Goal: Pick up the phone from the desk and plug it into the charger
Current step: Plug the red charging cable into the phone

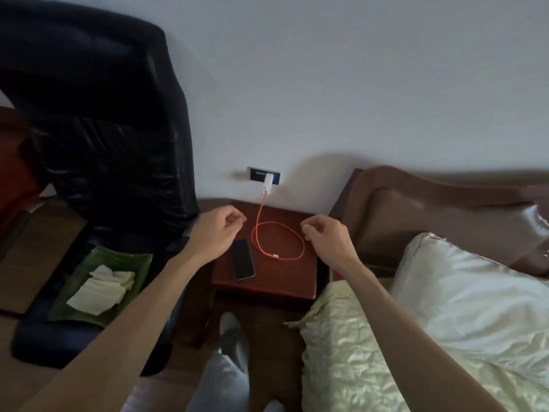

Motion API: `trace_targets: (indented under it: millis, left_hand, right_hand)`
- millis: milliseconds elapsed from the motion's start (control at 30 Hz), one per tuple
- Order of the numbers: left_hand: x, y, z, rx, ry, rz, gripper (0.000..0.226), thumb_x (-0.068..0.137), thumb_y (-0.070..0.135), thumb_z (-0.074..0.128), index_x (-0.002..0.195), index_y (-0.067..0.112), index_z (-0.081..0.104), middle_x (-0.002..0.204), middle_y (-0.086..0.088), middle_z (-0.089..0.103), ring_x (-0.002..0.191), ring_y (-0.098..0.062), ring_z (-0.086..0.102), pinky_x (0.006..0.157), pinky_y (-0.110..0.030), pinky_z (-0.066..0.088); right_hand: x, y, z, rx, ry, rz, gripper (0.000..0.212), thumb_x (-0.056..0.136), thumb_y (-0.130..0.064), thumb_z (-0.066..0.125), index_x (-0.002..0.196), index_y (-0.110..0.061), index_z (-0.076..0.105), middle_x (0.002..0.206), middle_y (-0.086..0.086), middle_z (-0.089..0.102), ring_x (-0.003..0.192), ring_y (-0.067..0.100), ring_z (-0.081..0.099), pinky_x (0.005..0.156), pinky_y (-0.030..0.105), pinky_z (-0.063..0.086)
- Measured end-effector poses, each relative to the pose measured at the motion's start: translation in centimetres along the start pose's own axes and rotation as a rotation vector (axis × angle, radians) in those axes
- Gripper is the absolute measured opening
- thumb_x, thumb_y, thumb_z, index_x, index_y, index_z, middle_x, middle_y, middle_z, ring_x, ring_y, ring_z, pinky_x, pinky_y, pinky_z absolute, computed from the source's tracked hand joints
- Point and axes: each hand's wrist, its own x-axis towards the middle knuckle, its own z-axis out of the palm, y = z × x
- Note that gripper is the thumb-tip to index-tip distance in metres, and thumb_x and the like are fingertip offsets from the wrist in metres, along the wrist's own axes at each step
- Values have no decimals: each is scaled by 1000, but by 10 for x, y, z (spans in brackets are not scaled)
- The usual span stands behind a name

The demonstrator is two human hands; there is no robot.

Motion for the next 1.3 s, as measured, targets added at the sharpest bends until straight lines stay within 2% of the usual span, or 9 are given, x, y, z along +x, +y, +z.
trace_targets:
  millis: [100, 433, 567, 700, 800, 933, 1067, 1167, 1300]
  left_hand:
    - [41, -26, 10, 72, -82, -20, 18, 97, 18, 54, 105, 14, 70, 104, -2, 71, 91, -12, 63, 85, -29, 49]
    - [144, -93, 45, 63, -272, -238, 18, 98, 23, 51, 95, 15, 67, 81, 6, 62, 80, -12, 59, 65, -22, 39]
    - [162, -118, 70, 61, -284, -395, 22, 95, 17, 47, 80, 11, 61, 75, -10, 59, 69, -23, 55, 62, -32, 40]
    - [182, -143, 103, 96, -323, -541, 23, 94, 18, 48, 73, 11, 55, 66, -8, 53, 61, -22, 51, 52, -29, 39]
    - [196, -172, 134, 42, -299, -738, 26, 92, 23, 54, 68, 14, 52, 70, -9, 59, 66, -25, 59, 67, -39, 56]
    - [204, -217, 180, 69, -311, -929, 37, 87, 39, 61, 99, 5, 66, 97, -14, 72, 83, -30, 69, 65, -36, 56]
    - [209, -248, 223, 140, -302, -1027, 66, 83, 44, 68, 131, 3, 48, 128, -15, 60, 110, -34, 63, 80, -41, 55]
    - [216, -261, 252, 225, -310, -1037, 84, 81, 49, 70, 142, 2, 34, 142, -17, 45, 124, -36, 53, 94, -44, 49]
    - [221, -271, 279, 400, -336, -1002, 99, 78, 59, 69, 144, -1, 27, 143, -18, 40, 128, -33, 46, 91, -42, 47]
  right_hand:
    - [36, 4, 18, -61, -21, 51, 19, 92, -21, 59, 102, -19, 75, 85, -8, 70, 78, 7, 64, 65, 16, 46]
    - [131, 30, 78, -177, -173, 258, 22, 93, -24, 56, 104, -19, 74, 88, -4, 67, 83, 14, 61, 74, 26, 42]
    - [159, 56, 109, -185, -257, 335, 23, 92, -23, 55, 104, -17, 74, 99, 3, 72, 93, 20, 65, 80, 29, 49]
    - [188, 86, 141, -175, -352, 388, 24, 93, -22, 53, 105, -15, 72, 92, 1, 67, 87, 21, 65, 70, 27, 45]
    - [207, 111, 164, -171, -392, 416, 24, 94, -23, 53, 105, -14, 71, 91, 2, 65, 75, 15, 60, 61, 26, 43]
    - [225, 152, 193, -148, -413, 494, 24, 93, -23, 52, 103, -14, 72, 91, 3, 66, 77, 17, 59, 55, 22, 39]
    - [232, 194, 223, -158, -441, 548, 25, 92, -23, 52, 103, -16, 74, 99, 8, 72, 81, 21, 65, 65, 24, 45]
    - [235, 218, 243, -200, -423, 553, 26, 93, -20, 53, 109, -18, 74, 108, 9, 74, 94, 27, 68, 72, 28, 46]
    - [238, 239, 265, -259, -424, 526, 34, 89, -16, 56, 119, -19, 70, 122, 10, 69, 112, 30, 65, 84, 30, 48]
